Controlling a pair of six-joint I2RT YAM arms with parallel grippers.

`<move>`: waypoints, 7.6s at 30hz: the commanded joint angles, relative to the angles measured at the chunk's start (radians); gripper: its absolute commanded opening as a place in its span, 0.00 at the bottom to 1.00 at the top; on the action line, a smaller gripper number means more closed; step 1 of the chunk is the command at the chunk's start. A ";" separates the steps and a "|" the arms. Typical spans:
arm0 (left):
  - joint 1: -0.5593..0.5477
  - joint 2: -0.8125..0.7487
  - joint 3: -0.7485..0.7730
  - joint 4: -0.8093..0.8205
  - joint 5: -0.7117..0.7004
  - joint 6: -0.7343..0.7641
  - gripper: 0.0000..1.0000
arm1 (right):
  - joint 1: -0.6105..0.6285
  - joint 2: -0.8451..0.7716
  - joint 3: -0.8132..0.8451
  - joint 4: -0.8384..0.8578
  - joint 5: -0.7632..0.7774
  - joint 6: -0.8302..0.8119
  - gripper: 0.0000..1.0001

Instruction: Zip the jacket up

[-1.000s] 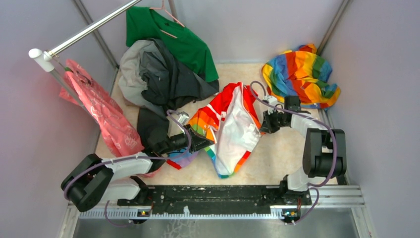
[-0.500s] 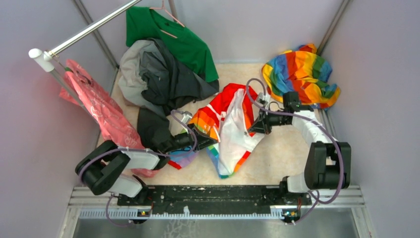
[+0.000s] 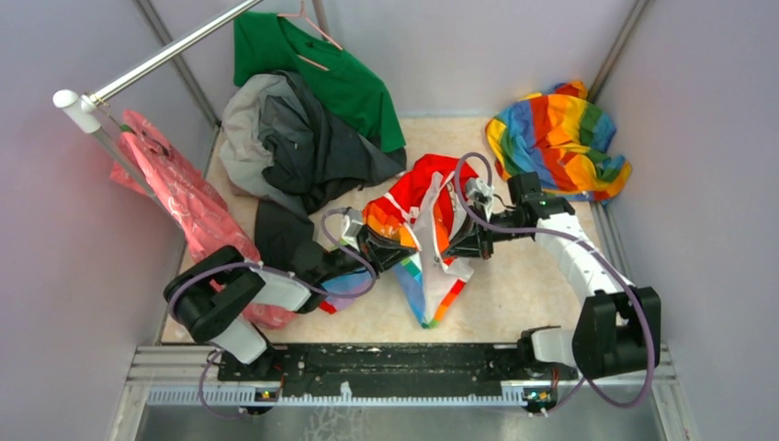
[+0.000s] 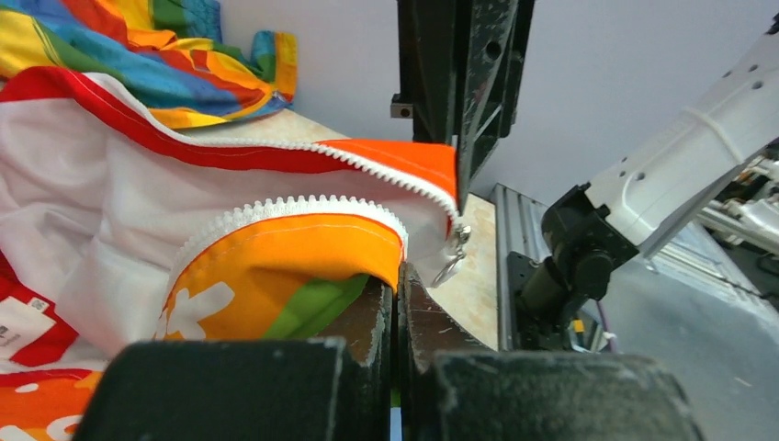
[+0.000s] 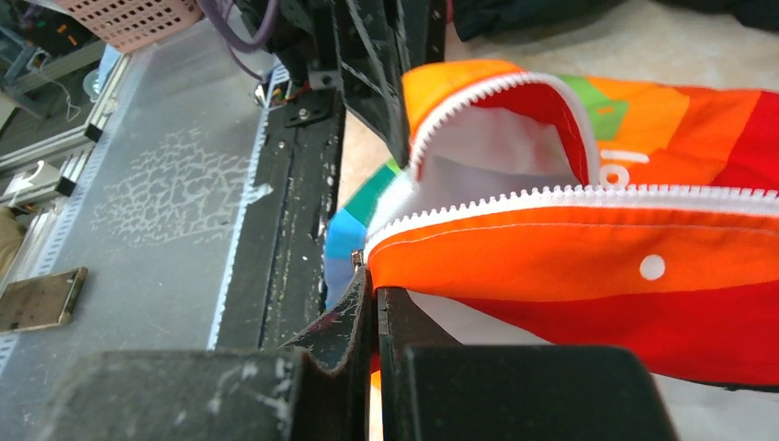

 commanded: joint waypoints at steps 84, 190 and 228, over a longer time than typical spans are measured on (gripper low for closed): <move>-0.211 -0.057 0.026 0.296 -0.360 0.118 0.00 | 0.007 -0.035 -0.098 0.607 -0.225 0.581 0.00; -0.210 0.048 0.013 0.294 -0.246 0.045 0.00 | -0.009 -0.051 -0.107 0.673 -0.178 0.638 0.00; -0.085 -0.028 0.129 -0.390 0.138 -0.062 0.00 | 0.013 -0.059 -0.161 0.715 -0.073 0.552 0.00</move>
